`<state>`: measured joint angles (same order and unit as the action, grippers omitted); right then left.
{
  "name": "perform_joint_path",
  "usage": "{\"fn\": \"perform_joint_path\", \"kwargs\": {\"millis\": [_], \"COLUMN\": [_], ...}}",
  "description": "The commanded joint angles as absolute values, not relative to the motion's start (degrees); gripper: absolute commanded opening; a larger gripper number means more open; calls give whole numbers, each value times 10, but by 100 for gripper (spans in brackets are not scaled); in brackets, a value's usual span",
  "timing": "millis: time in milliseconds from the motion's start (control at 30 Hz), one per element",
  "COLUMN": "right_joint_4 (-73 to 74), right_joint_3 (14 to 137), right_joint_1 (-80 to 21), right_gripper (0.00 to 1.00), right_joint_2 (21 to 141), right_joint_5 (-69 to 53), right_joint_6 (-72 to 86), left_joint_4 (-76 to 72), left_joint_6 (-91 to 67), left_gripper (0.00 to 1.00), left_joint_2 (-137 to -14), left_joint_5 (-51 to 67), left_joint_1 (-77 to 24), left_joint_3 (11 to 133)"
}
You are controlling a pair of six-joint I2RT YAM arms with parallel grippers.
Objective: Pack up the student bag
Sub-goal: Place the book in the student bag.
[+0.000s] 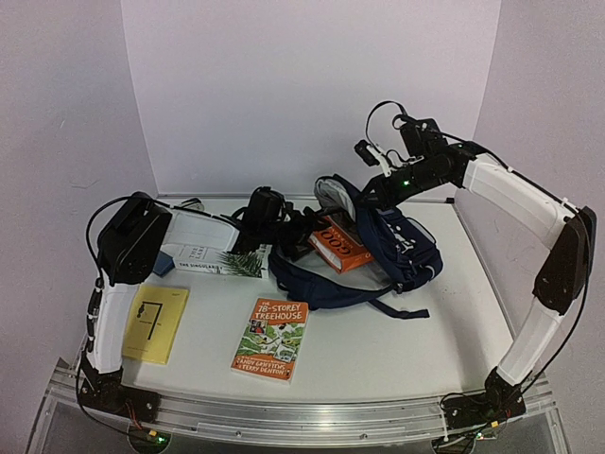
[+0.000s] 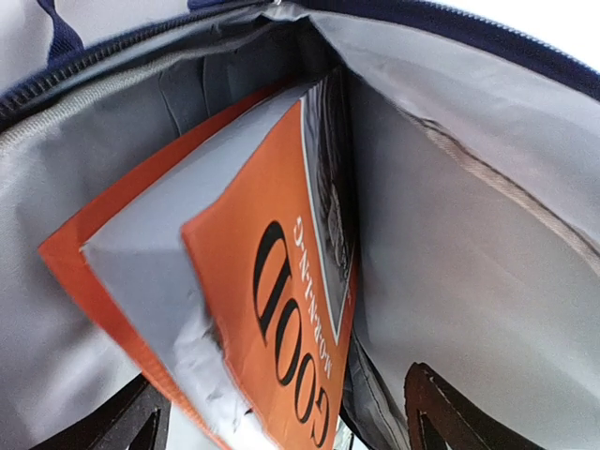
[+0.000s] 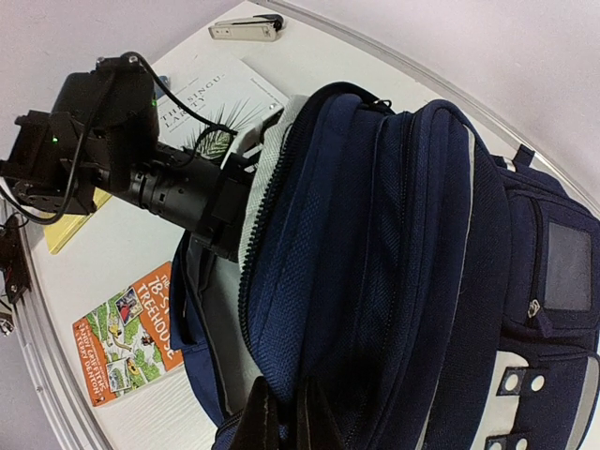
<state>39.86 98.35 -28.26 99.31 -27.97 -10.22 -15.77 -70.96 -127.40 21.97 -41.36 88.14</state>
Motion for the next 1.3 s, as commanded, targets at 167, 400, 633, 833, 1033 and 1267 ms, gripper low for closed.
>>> {"fn": "perform_joint_path", "kwargs": {"millis": [167,400,633,833,1033,1267], "right_joint_4": [330,329,330,331,332,332], "right_joint_3": [989,991,982,954,925,883], "right_joint_1": [-279,-270,-228,-183,-175,-176], "right_gripper": [0,0,0,0,0,0], "right_joint_2": [968,978,981,965,954,964], "right_joint_5": [-300,-302,-285,-280,-281,-290], "right_joint_6": [-105,-100,-110,-128,-143,-150], "left_joint_4": [-162,-158,-90,-35,-24,-76], "left_joint_6": [-687,-677,-605,-540,-519,-526], "left_gripper": [53,27,47,82,100,100], "left_joint_2": [-1256,-1345,-1318,-1227,-1144,-1067], "left_joint_5": [233,266,249,206,178,221], "left_joint_1": [-415,-425,-425,-425,-413,-362], "left_joint_3": [881,988,1005,956,897,780]}}
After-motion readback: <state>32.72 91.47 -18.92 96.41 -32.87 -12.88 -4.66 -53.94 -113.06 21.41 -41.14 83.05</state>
